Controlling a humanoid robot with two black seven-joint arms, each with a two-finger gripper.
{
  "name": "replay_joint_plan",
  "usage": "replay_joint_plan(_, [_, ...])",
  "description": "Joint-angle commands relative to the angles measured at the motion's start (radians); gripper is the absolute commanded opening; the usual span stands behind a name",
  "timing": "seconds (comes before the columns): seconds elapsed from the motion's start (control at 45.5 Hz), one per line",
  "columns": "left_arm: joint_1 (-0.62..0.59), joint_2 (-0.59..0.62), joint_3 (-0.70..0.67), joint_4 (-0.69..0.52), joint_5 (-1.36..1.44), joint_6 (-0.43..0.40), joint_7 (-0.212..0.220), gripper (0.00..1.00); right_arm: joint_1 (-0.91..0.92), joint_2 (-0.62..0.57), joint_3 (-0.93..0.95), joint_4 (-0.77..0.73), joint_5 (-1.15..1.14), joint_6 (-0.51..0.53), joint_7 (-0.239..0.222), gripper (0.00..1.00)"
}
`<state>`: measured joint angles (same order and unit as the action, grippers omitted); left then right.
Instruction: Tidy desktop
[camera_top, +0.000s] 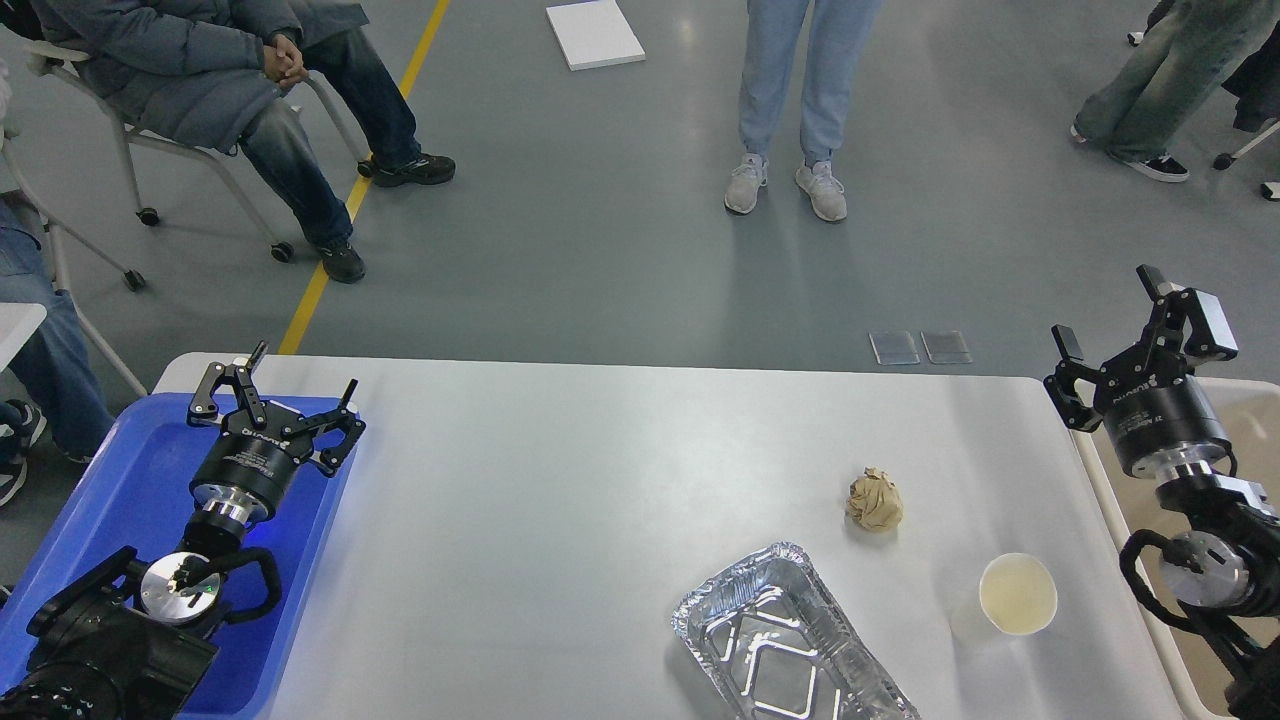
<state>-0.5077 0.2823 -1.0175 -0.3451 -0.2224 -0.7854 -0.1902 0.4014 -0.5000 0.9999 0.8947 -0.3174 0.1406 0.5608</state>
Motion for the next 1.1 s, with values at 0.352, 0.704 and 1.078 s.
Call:
replay_joint_plan(0.352, [0.000, 0.000, -0.001, 0.000, 0.000, 0.000, 0.000, 1.00, 0.028, -0.054, -0.014, -0.043, 0.003, -0.001, -0.001, 1.00])
replay_joint_plan(0.704, [0.000, 0.000, 0.000, 0.000, 0.000, 0.000, 0.000, 1.00, 0.164, -0.307, -0.301, -0.026, 0.251, 0.001, -0.001, 1.00])
replay_joint_plan(1.078, [0.000, 0.000, -0.001, 0.000, 0.000, 0.000, 0.000, 1.00, 0.681, -0.678, -1.105, 0.131, 0.445, 0.039, -0.005, 1.00])
